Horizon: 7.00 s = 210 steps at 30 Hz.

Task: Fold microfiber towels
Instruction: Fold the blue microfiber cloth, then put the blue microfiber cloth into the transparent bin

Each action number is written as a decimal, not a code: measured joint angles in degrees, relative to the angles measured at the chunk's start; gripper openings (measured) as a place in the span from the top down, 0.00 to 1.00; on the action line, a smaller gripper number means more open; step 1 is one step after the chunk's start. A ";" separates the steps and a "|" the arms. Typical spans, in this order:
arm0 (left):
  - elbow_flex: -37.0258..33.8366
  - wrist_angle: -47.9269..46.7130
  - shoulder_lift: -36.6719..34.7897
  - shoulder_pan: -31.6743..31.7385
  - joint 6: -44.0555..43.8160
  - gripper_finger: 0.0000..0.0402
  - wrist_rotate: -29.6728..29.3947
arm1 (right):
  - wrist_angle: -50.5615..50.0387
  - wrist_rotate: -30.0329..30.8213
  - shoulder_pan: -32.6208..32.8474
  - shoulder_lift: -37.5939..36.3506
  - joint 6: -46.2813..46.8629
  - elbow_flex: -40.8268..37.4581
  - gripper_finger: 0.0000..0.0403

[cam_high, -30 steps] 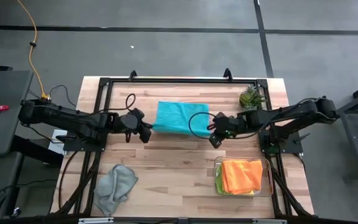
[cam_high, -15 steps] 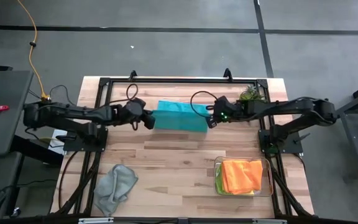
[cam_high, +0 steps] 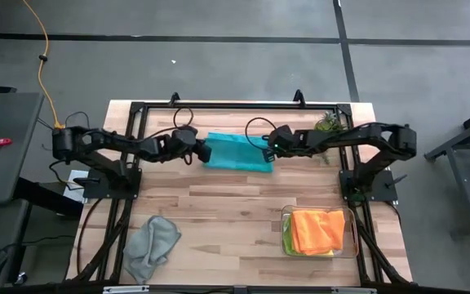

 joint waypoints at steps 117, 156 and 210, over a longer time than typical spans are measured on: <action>0.07 12.36 -32.03 -8.22 7.30 0.63 18.09 | -33.83 4.42 8.02 -7.97 14.87 -0.11 1.00; 0.07 12.33 -32.03 -8.24 4.81 0.63 15.91 | 2.09 3.41 16.54 -0.87 24.61 0.04 1.00; 0.04 11.46 -31.55 -8.27 4.39 0.63 14.56 | -12.71 -6.15 4.26 -4.59 7.63 -3.23 0.50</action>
